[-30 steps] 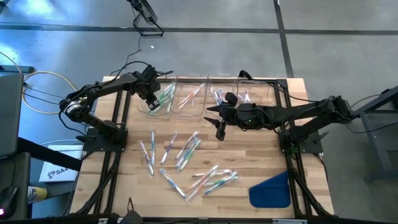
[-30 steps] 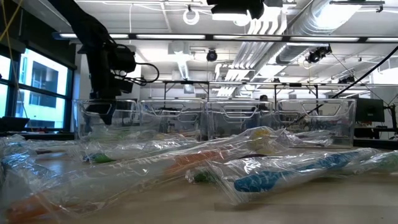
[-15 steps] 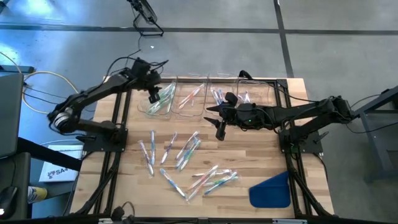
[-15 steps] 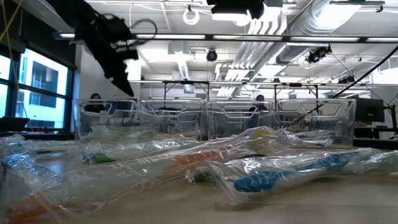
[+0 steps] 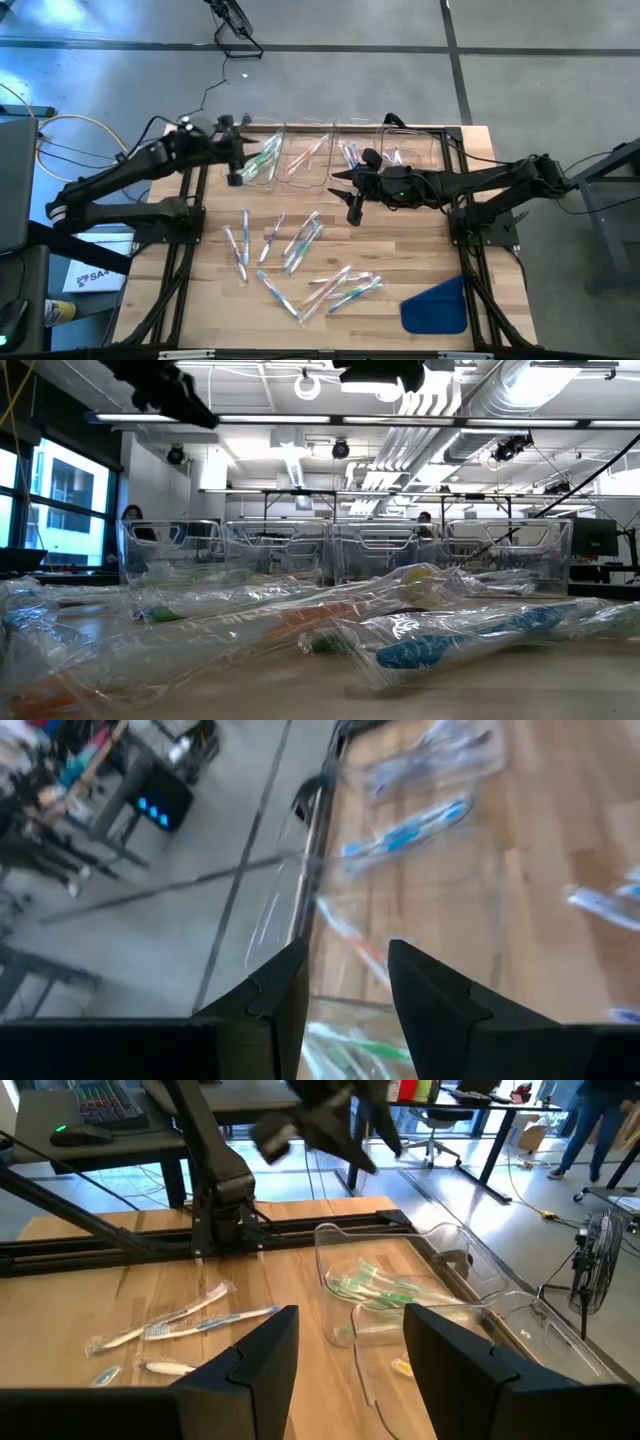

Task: Pick & Place Toothbrushes
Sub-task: Put the blue toothbrush into the middle right transparent bin

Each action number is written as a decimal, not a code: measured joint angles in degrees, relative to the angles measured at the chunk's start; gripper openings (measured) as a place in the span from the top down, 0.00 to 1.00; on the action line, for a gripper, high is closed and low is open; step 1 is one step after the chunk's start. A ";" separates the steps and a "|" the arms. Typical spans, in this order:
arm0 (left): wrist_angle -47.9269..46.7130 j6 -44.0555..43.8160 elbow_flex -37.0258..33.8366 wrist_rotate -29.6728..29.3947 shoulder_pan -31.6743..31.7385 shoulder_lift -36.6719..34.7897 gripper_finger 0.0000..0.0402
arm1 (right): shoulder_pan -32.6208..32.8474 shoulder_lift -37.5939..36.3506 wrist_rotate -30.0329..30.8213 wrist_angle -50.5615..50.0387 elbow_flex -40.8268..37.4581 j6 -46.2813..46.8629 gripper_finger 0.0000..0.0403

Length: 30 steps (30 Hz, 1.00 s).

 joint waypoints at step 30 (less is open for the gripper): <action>-38.79 -61.77 -8.05 -25.35 -36.66 -6.86 0.67 | 0.00 0.02 -0.14 -0.37 0.00 0.05 0.56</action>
